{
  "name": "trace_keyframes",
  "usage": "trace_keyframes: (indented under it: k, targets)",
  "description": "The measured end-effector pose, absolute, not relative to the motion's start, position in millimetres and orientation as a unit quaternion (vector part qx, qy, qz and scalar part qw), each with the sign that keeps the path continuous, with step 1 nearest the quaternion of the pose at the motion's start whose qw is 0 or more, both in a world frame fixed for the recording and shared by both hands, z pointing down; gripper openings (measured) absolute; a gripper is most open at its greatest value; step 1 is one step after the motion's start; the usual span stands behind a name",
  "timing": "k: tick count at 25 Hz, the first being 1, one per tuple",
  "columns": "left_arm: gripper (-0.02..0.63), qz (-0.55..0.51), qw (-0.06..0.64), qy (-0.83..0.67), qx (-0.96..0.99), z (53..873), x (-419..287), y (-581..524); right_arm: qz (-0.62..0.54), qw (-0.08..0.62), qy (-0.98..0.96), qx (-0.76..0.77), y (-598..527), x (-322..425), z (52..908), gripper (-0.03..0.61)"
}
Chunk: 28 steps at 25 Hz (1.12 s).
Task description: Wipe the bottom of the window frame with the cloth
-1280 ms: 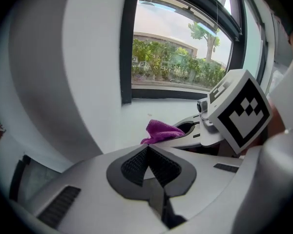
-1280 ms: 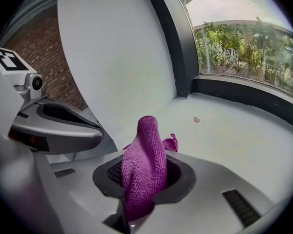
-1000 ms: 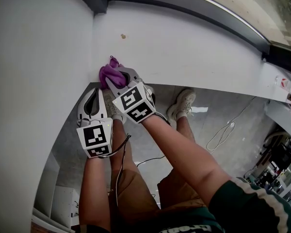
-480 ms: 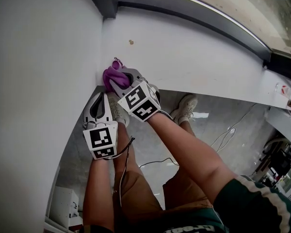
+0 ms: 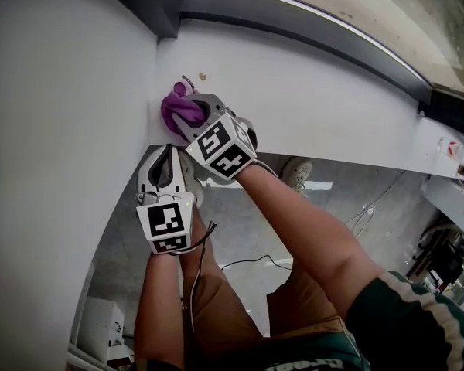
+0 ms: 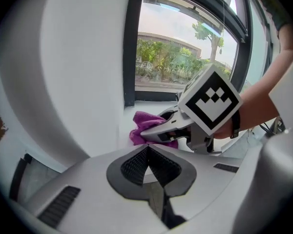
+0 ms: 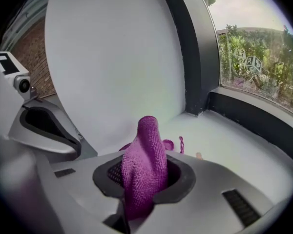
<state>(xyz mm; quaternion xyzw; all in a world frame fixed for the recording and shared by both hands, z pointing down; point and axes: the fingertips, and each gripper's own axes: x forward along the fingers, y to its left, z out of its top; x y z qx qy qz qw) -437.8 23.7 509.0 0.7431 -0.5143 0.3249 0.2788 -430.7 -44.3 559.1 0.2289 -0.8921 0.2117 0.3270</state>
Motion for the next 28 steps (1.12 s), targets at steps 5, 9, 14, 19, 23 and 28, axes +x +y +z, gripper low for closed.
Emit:
trace_keyframes:
  k: [5, 9, 14, 19, 23, 28]
  targets:
    - [0.008, 0.325, 0.276, -0.519, 0.741, 509, -423, 9, 0.202, 0.321, -0.896, 0.231, -69, -425, 558, 0.097]
    - [0.008, 0.319, 0.274, -0.531, 0.735, 504, -420, -11, 0.193, 0.320, -0.897, 0.236, -90, -417, 559, 0.097]
    - [0.008, 0.303, 0.266, -0.534, 0.743, 493, -417, -38, 0.184, 0.323, -0.897, 0.240, -110, -416, 560, 0.097]
    - [0.008, 0.300, 0.260, -0.534, 0.747, 484, -416, -53, 0.185, 0.322, -0.892, 0.259, -134, -415, 560, 0.097]
    - [0.008, 0.301, 0.252, -0.531, 0.751, 479, -417, -61, 0.189, 0.323, -0.888, 0.268, -147, -414, 559, 0.097]
    - [0.008, 0.309, 0.244, -0.526, 0.754, 480, -416, -65, 0.190, 0.326, -0.886, 0.270, -143, -410, 559, 0.097]
